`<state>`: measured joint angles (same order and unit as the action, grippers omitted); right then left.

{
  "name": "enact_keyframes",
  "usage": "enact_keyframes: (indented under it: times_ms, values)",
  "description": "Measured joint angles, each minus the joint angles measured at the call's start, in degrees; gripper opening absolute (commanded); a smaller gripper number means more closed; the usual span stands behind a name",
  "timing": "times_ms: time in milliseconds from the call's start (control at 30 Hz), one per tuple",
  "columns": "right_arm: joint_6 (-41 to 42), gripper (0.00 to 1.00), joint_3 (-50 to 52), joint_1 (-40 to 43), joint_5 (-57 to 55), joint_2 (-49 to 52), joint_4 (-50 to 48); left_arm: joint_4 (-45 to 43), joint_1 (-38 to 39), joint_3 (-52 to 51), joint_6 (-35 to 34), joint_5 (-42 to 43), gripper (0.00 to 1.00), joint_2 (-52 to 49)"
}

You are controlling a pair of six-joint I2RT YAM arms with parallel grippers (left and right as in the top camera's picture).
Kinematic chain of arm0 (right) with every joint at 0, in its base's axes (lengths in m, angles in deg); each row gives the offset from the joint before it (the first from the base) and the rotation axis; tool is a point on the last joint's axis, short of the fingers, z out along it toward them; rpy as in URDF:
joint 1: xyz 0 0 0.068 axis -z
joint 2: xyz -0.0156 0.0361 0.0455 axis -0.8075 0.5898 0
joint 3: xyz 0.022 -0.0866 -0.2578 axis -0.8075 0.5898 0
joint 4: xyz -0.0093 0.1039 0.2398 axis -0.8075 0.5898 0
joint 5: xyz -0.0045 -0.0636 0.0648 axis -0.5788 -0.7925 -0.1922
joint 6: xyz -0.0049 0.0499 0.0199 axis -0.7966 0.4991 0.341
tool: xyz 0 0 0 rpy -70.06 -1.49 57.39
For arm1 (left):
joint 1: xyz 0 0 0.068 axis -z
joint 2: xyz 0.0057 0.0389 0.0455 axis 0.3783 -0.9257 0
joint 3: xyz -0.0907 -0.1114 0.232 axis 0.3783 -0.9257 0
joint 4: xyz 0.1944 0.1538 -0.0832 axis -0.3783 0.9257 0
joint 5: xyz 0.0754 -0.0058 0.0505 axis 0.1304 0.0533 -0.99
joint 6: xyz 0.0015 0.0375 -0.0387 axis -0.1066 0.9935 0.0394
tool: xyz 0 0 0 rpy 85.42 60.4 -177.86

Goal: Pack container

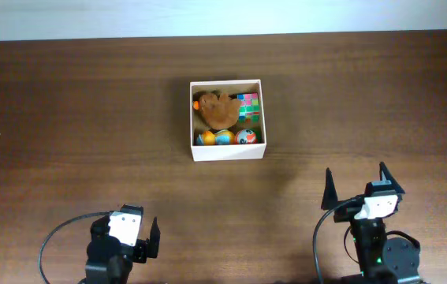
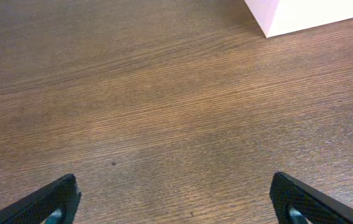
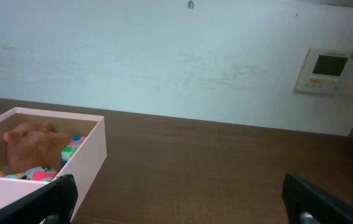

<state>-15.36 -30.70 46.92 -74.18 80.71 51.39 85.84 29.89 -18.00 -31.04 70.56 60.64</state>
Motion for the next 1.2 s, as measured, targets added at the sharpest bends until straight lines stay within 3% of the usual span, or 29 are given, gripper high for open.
enact_keyframes:
  times_ms: [400, 1200]
  values:
    - [0.0, 0.99, 9.2, 1.0, 2.5, -2.3, -1.4, 0.0, 0.0, 0.0, 0.0, 0.0, 0.99, 0.0]
    - [-1.5, 0.99, 9.6, 1.0, 3.1, -2.3, -2.3, 0.0, 0.0, 0.0, 0.0, 0.0, 0.99, 0.0]
